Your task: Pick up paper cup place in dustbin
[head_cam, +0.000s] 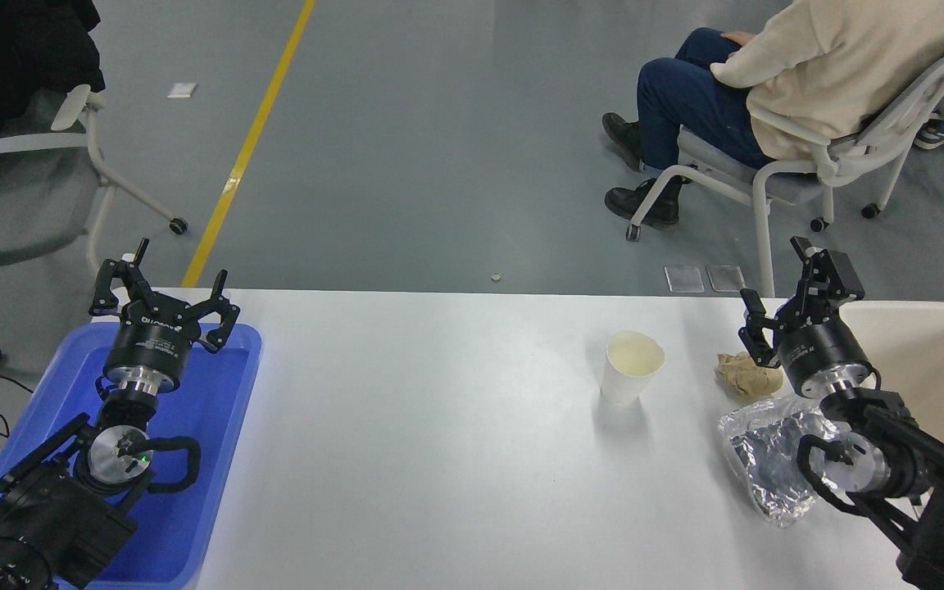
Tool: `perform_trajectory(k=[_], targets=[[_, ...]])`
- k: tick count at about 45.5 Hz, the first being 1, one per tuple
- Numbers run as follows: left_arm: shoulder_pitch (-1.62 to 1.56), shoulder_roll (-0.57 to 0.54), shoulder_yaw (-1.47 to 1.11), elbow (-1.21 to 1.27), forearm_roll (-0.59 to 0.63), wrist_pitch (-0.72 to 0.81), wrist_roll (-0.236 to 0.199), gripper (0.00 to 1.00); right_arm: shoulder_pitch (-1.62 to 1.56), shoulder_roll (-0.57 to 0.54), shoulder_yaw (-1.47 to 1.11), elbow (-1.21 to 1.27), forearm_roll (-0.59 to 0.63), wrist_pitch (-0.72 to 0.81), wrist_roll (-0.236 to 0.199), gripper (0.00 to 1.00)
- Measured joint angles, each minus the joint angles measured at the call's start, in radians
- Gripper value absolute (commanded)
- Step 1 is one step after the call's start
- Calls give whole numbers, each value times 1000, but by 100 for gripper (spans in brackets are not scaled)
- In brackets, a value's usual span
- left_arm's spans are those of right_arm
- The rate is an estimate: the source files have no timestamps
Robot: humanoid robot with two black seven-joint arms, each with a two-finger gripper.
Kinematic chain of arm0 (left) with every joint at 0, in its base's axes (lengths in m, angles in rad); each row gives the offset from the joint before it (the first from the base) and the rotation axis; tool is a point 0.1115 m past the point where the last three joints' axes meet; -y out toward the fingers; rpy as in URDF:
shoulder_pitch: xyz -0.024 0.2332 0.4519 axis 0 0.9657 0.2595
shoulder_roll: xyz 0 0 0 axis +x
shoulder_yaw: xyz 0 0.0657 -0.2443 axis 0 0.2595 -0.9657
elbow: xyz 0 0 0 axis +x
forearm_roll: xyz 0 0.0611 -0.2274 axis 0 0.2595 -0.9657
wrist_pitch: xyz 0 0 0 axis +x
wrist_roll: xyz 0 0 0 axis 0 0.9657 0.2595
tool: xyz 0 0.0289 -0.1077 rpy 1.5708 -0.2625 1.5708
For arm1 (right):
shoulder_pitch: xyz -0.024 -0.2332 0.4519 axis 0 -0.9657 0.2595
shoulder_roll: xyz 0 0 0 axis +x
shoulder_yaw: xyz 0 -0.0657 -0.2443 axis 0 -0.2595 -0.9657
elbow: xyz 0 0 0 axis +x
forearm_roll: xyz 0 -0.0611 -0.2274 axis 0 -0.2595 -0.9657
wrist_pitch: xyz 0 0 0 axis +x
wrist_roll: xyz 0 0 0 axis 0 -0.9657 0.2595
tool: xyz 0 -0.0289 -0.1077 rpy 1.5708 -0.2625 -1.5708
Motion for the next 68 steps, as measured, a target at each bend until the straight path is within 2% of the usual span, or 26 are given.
perform_trajectory(k=[16,24,31,37,46,58,68], targets=[[0,0,-1,0,0,0,0,100,144,-145,-353,40,26,-14,0,100],[0,0,-1,0,-1,0,0,100,339,-245,-698,55,28,-2,3,100],[0,0,-1,0,-1,0,0,100,554,-274,-1049,62,28,5,4,100],[0,0,-1,0,-1,0,0,100,745,-251,-1355,97,28,23,4,100],[0,0,-1,0,-1,0,0,100,986,-209,-1670,167,22,96,4,100],[0,0,-1,0,0,-2,0,100,1252,-116,-1918,221,14,423,2,100],[0,0,-1,0,0,-2,0,100,1441,-10,-2057,239,-12,638,0,100]])
